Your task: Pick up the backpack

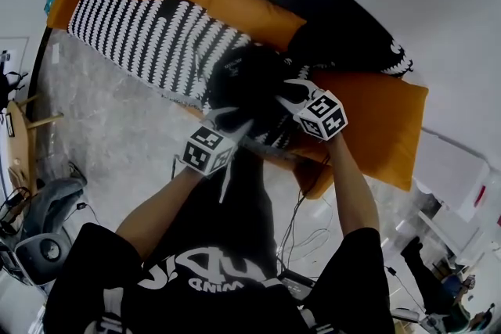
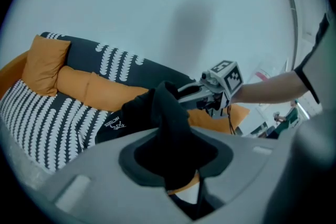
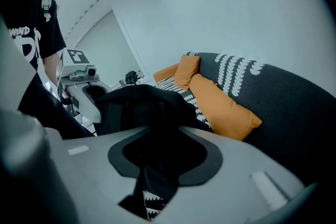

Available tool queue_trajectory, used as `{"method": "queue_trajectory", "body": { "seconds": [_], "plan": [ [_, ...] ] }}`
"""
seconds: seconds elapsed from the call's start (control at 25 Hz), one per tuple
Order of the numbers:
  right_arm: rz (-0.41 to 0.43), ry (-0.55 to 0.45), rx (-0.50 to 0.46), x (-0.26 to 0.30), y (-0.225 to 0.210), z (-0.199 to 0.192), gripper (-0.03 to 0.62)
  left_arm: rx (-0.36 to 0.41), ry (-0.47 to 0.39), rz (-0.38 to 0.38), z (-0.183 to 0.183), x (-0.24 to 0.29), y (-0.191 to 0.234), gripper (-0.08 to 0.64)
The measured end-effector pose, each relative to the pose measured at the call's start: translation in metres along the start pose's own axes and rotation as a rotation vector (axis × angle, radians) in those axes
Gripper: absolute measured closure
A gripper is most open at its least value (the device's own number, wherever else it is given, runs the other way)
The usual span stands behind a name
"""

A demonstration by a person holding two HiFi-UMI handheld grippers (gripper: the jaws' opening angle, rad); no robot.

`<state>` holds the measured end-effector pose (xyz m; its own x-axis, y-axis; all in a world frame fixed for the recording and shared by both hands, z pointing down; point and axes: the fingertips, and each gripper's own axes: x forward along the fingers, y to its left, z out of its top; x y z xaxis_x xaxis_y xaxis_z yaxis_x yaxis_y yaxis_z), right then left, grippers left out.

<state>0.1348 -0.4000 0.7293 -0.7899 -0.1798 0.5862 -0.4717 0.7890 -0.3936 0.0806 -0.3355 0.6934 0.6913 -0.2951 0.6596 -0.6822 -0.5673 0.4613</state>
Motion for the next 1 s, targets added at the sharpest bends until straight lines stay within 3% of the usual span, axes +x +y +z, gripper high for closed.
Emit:
{"method": "queue_trajectory", "body": {
  "seconds": [0.36,0.72,1.0],
  "plan": [
    [-0.059,-0.105,0.123,-0.019,0.014,0.010,0.511,0.017,-0.003,-0.015,0.005,-0.016,-0.008,0.489],
    [-0.123,-0.220,0.197,-0.060,0.037,0.042,0.519,0.068,-0.050,-0.011,0.037,-0.053,-0.029,0.505],
    [-0.133,-0.264,0.246,-0.093,0.066,0.069,0.523,0.204,-0.075,-0.046,0.073,-0.094,-0.051,0.512]
  ]
}}
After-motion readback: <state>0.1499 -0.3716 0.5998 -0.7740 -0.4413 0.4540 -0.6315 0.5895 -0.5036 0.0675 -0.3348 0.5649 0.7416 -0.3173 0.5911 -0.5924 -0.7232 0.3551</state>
